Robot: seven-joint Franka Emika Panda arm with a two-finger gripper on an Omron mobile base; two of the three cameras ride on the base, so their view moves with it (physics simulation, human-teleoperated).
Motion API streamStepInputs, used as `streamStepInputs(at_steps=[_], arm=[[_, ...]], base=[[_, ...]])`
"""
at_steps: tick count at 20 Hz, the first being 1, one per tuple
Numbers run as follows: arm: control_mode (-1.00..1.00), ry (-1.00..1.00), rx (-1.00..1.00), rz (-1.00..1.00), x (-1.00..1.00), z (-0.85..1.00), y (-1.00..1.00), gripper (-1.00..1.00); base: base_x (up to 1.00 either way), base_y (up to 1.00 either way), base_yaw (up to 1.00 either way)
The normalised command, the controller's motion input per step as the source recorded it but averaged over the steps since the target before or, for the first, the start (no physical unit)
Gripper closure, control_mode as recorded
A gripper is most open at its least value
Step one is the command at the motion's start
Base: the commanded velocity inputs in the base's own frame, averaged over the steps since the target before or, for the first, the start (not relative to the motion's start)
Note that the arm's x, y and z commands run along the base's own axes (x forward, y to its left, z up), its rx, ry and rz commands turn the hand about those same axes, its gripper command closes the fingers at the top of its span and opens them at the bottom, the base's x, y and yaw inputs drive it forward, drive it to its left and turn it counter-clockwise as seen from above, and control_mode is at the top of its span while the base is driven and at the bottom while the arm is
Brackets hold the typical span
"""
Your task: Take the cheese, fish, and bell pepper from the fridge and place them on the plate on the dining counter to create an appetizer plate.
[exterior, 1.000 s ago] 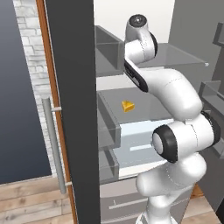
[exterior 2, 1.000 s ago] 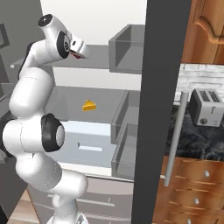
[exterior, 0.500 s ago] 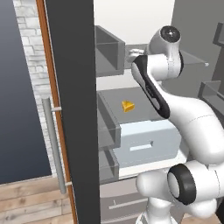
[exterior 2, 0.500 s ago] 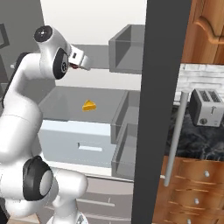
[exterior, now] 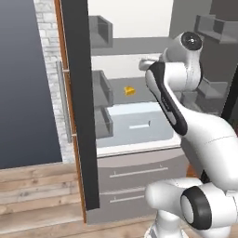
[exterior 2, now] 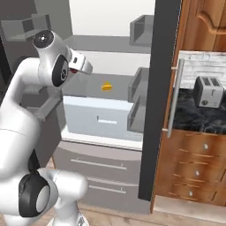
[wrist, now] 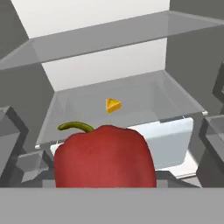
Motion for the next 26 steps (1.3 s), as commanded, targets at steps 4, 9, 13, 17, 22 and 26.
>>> streamStepInputs(at_steps=[4, 9, 13, 17, 22, 26], arm=[[1.00, 0.00, 0.00, 0.00, 0.00, 0.00, 0.00, 1.00], [1.00, 0.00, 0.00, 0.00, 0.00, 0.00, 0.00, 1.00], [1.00, 0.00, 0.00, 0.00, 0.00, 0.00, 0.00, 1.00], [1.00, 0.00, 0.00, 0.00, 0.00, 0.00, 0.00, 1.00], [1.00, 0.00, 0.00, 0.00, 0.00, 0.00, 0.00, 1.00], [1.00, 0.00, 0.00, 0.00, 0.00, 0.00, 0.00, 1.00]], base=[[-0.91, -0.39, 0.12], [-0.70, -0.81, 0.10], [-0.49, -1.00, 0.08], [-0.63, -0.96, 0.08], [-0.84, -0.95, 0.06], [-0.92, -0.98, 0.04]])
